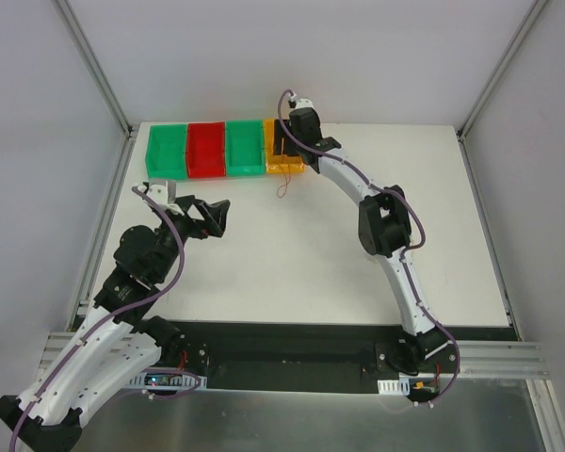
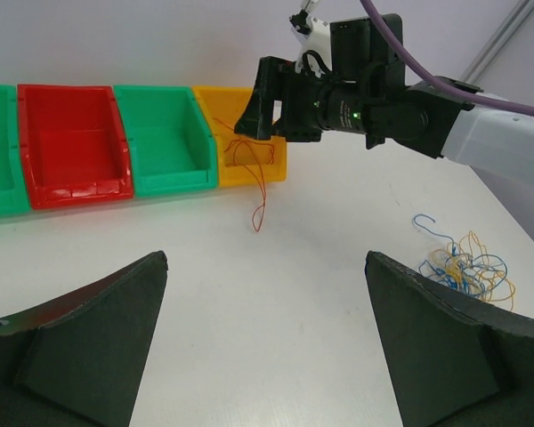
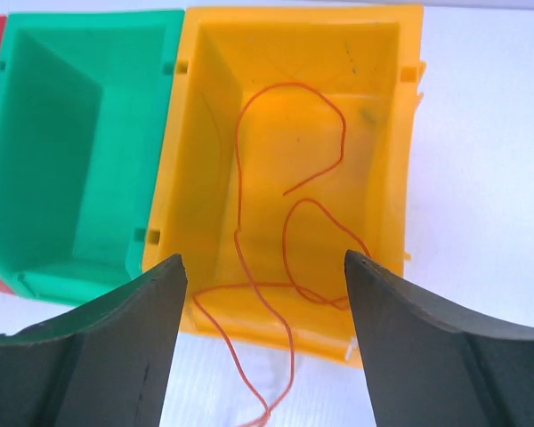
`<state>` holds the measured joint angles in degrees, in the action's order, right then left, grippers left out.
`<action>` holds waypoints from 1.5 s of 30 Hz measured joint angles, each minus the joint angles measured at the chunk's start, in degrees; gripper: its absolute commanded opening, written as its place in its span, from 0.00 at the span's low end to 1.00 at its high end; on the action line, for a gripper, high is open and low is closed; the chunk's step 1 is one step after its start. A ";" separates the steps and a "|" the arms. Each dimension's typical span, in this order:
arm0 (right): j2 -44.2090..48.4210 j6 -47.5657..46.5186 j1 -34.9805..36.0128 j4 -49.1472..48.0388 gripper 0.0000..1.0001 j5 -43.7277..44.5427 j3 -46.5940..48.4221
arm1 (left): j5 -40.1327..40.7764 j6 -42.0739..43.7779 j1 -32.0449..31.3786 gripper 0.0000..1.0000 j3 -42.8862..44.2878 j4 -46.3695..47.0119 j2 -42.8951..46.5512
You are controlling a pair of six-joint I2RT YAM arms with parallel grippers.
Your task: Untangle the cables
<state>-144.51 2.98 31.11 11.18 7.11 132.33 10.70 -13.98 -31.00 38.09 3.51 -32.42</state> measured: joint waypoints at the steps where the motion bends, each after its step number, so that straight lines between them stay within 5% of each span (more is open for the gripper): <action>1: 0.85 -0.37 0.04 0.26 0.74 0.07 -1.09 | -0.07 -0.11 0.00 0.92 0.00 0.00 0.00; 11: 8.63 -14.14 3.37 1.77 0.77 -1.99 -12.35 | -2.78 -1.44 0.17 0.92 0.00 0.00 -0.96; 32: 1.46 -34.47 -0.85 6.80 0.74 -16.96 -3.34 | -4.02 -2.03 0.37 0.92 0.00 -0.11 -1.60; 35: -0.37 -34.73 -0.79 7.58 0.66 -17.88 -1.40 | -4.02 -2.03 0.37 0.92 0.00 -0.11 -1.60; 45: -1.66 -34.93 -0.63 7.93 0.11 -19.21 0.46 | -4.02 -2.03 0.37 0.92 0.00 -0.11 -1.70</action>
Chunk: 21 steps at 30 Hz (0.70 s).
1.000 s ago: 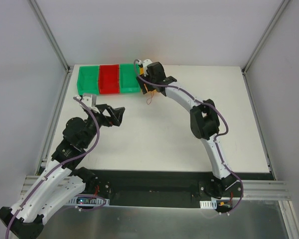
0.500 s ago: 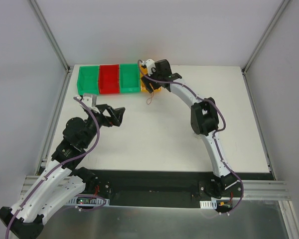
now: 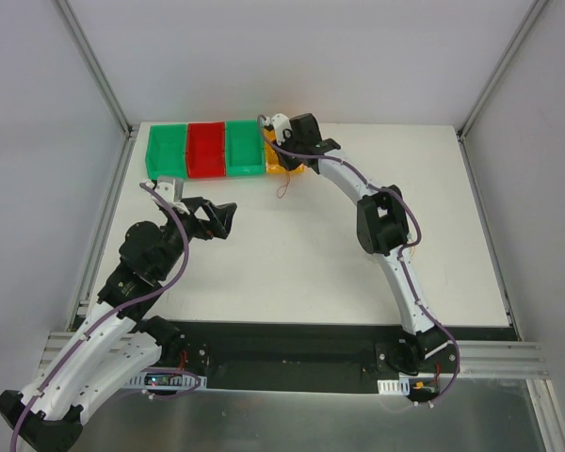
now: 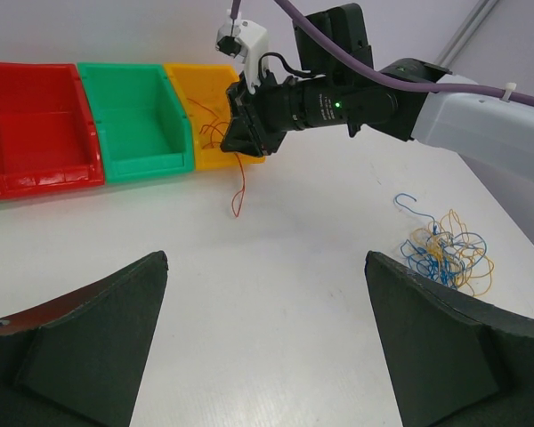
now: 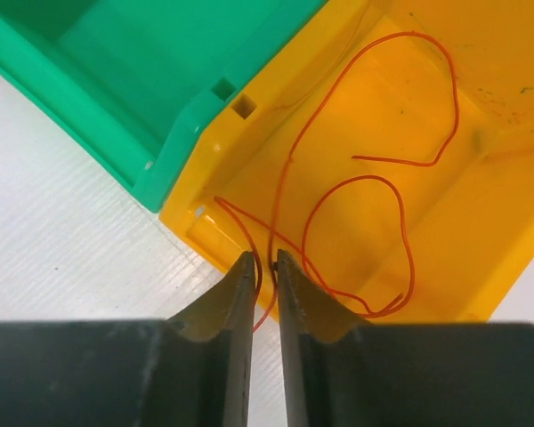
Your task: Untangle the cables
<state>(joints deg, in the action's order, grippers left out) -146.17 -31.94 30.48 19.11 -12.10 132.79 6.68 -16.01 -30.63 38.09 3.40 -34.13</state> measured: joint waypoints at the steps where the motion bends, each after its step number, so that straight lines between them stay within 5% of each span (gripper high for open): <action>1: 0.00 0.04 0.00 -0.07 0.08 0.02 -0.02 | 0.00 0.00 0.00 0.92 0.00 0.00 0.00; 3: 0.00 0.26 0.00 -0.52 0.00 0.02 -0.02 | 0.00 0.00 0.00 0.92 0.00 0.00 0.00; 10: 0.00 1.38 0.00 -2.99 0.00 1.09 -0.02 | 0.00 0.00 0.00 0.92 0.00 0.00 0.00; 21: -0.11 3.85 0.11 -19.69 0.00 13.46 -0.20 | 0.00 0.00 0.00 0.92 0.00 0.00 0.00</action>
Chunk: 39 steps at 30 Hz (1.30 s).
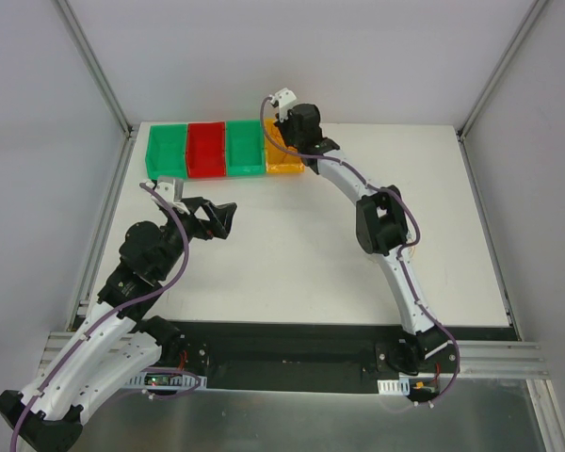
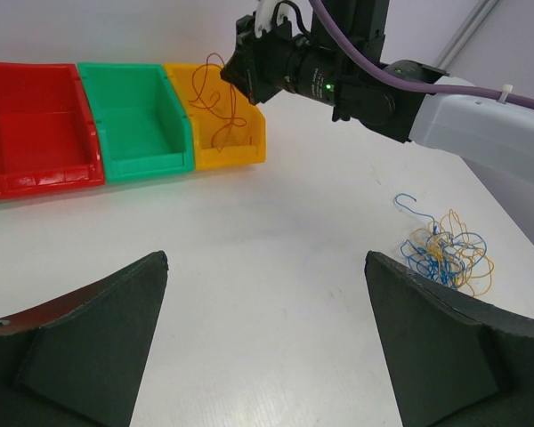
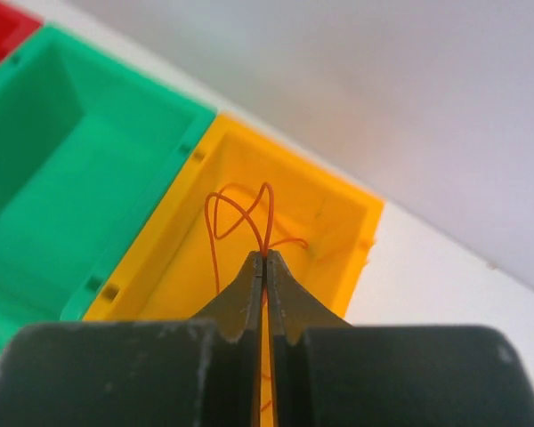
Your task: Untangle the cables
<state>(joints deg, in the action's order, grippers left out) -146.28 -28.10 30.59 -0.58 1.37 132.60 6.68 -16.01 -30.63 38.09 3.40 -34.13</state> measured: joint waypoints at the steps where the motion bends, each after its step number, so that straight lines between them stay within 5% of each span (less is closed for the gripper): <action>1: -0.35 -0.28 0.04 -2.08 0.00 1.29 0.44 | 0.02 0.00 0.00 0.92 0.00 0.00 0.00; 10: -5.44 -2.97 0.74 -9.05 0.00 5.95 4.98 | 0.50 0.00 0.00 0.92 0.00 0.00 0.02; 17: -5.46 -4.11 2.21 -8.98 0.02 6.16 -2.60 | 0.92 0.00 0.00 0.92 0.00 0.00 0.04; 19: -5.46 -3.91 2.60 -7.21 0.14 6.34 -4.04 | 0.94 0.00 0.00 0.92 0.00 0.00 0.04; 22: -5.40 -3.26 3.06 -5.90 0.45 6.93 -4.04 | 1.01 0.04 0.00 0.92 0.00 0.00 0.04; 26: -4.90 -2.51 3.19 -4.85 0.64 8.28 -3.34 | 1.18 0.09 0.00 0.92 0.00 0.00 0.00; 35: 0.59 -1.95 3.19 5.05 0.83 14.32 -0.90 | 1.20 0.20 0.00 0.93 0.00 0.00 -0.44; 39: 10.56 2.34 3.21 10.82 0.86 18.56 -7.89 | 1.03 0.46 0.00 0.95 0.00 0.00 -1.05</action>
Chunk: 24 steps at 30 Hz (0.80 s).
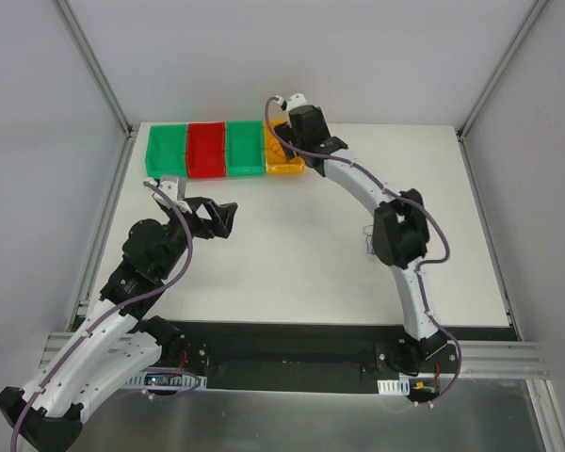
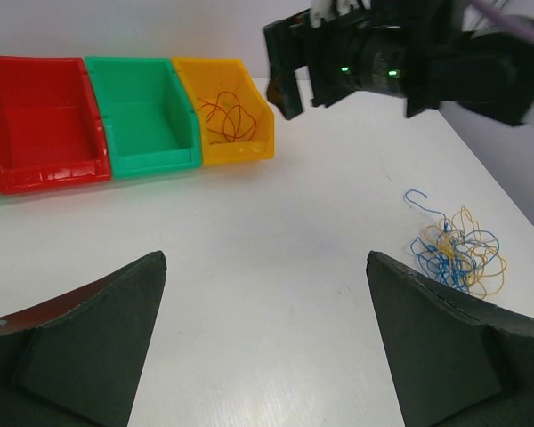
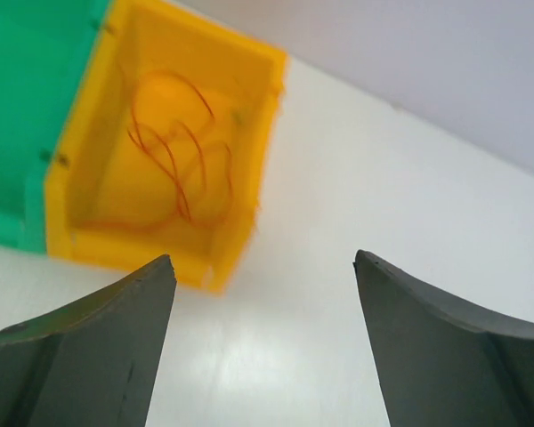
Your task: Untangle the cables
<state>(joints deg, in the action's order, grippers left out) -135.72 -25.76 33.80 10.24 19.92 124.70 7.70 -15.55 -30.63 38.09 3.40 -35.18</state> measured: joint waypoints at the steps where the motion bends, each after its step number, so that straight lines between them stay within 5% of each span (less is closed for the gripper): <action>1: 3.45 1.70 0.00 1.07 0.93 1.09 -3.63 | -0.24 0.11 0.00 0.96 0.02 0.00 -0.26; 7: 32.70 15.89 -1.90 5.64 1.00 5.79 -39.34 | -4.37 0.24 0.00 0.98 1.09 -0.02 -3.74; 10: 42.34 22.82 -8.20 8.55 1.00 5.81 -51.63 | -7.89 0.63 0.00 0.98 2.69 -0.57 -7.06; 14: 48.35 29.09 -22.10 10.51 0.99 4.57 -62.97 | -15.08 1.75 0.00 0.98 5.77 -1.84 -13.27; 17: 48.87 30.97 -28.79 11.28 0.85 1.53 -68.50 | -21.22 2.10 0.00 0.94 7.67 -2.80 -17.94; 24: 50.69 33.44 -21.11 6.91 0.79 -16.48 -76.04 | -33.86 2.29 -0.07 0.82 10.56 -5.27 -27.50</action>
<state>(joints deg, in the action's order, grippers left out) -85.03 7.68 12.69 17.15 3.44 48.66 -26.15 -13.26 -30.70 48.64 -1.87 -62.67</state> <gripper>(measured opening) 0.796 0.873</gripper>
